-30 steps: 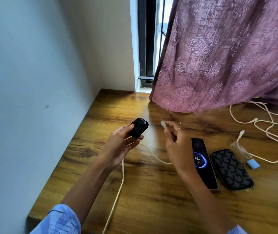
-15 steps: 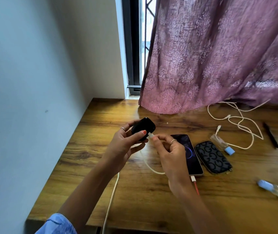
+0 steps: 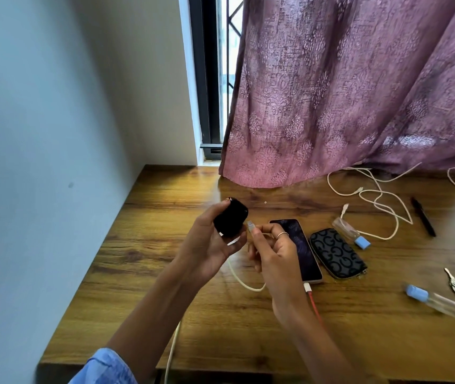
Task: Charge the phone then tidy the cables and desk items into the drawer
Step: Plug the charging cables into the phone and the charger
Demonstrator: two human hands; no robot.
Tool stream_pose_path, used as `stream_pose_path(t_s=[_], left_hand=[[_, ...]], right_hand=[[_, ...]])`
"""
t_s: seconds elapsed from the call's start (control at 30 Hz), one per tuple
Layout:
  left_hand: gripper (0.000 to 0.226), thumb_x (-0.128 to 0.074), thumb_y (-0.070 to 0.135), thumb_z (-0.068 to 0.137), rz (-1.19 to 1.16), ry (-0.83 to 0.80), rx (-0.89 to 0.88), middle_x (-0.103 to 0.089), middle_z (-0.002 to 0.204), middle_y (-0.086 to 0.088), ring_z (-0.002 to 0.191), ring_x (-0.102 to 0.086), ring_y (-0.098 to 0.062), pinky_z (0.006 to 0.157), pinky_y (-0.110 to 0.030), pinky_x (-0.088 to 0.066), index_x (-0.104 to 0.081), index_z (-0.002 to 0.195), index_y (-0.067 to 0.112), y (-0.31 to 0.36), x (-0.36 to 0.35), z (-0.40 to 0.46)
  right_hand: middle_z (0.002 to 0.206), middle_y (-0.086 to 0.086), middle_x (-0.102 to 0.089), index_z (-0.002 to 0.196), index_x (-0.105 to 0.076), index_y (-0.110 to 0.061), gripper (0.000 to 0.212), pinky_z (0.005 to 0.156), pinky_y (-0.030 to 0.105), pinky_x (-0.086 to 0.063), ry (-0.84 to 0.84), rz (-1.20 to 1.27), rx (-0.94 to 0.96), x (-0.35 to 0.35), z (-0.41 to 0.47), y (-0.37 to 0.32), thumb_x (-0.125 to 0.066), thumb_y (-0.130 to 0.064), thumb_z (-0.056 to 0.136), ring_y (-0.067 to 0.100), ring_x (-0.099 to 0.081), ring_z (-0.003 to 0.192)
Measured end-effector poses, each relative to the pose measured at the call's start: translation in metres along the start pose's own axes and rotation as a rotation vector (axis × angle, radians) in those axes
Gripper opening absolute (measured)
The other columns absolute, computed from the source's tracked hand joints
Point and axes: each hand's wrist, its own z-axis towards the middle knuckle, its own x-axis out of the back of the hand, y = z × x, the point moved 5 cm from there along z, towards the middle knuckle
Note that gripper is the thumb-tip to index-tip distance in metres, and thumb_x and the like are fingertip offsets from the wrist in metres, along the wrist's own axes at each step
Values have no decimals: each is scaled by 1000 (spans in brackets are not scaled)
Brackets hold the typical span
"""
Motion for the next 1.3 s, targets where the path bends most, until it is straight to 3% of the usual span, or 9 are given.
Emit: stream_pose_path(t_s=[0.17,0.27,0.33,0.4,0.53,0.7,0.9,1.13,1.3], left_hand=[[26,-71,26,77,-98,61,-21,-49,74,-4,61,-48,-13,58,-23,-42,-51,89,12,-1,-5,3],[16,-63,21,78,-253,16,-3,-50,76,-7,69,-51,-17,67,-25,-41,-51,79,10,-1,-8,0],[14,-56,18,78,-330,-4,5,-57,94,-13,87,-58,-26,88,-29,-43,-54,86,8,0,-9,-2],[31,-50,16,81,-368,-21,11,-58,119,-22,109,-58,-38,105,-39,-39,-55,109,3,0,-11,-5],[52,-43,10,82,-373,-111,-49,-56,127,-29,121,-54,-38,99,-45,-46,-45,132,0,0,-14,-6],[36,-51,10,84,-368,-108,-125,-57,127,-25,119,-55,-34,99,-39,-47,-52,118,2,-1,-10,-4],[28,-47,15,93,-267,-117,-130,-63,118,-20,104,-58,-27,84,-30,-51,-54,119,12,-5,-10,-8],[26,-44,19,96,-200,-205,-129,-54,123,-26,79,-54,-27,34,-25,-47,-52,121,14,-8,-17,-14],[29,-45,22,96,-134,-241,-145,-57,116,-25,62,-47,-24,30,-23,-43,-50,124,14,-7,-16,-14]], right_hand=[[58,-1,-54,94,-59,-14,13,46,21,-33,-8,4,6,2,-6,-2,-52,-25,95,16,-38,54],[60,-1,-54,96,-59,-13,13,45,21,-32,-32,13,9,1,-10,-5,-51,-24,96,14,-37,51],[61,0,-55,96,-59,-14,14,46,19,-34,-52,12,13,0,-13,-8,-51,-25,96,11,-38,51],[62,2,-56,95,-59,-15,14,47,19,-35,-61,20,16,-1,-15,-11,-51,-26,96,10,-40,50],[62,4,-56,95,-59,-13,15,48,22,-35,-74,60,4,-6,-20,-14,-51,-26,95,11,-41,51],[61,5,-55,99,-56,-7,18,45,18,-35,-106,94,-23,-11,-25,-15,-50,-25,96,9,-40,47],[60,6,-54,100,-55,-9,16,42,17,-33,-99,87,-17,-13,-28,-17,-48,-23,97,8,-39,45],[59,7,-50,99,-54,-7,16,41,18,-30,-45,107,24,-12,-27,-22,-49,-22,97,7,-37,43],[57,6,-50,97,-54,-9,15,41,17,-31,-48,85,43,-15,-29,-24,-49,-23,97,7,-38,43]])
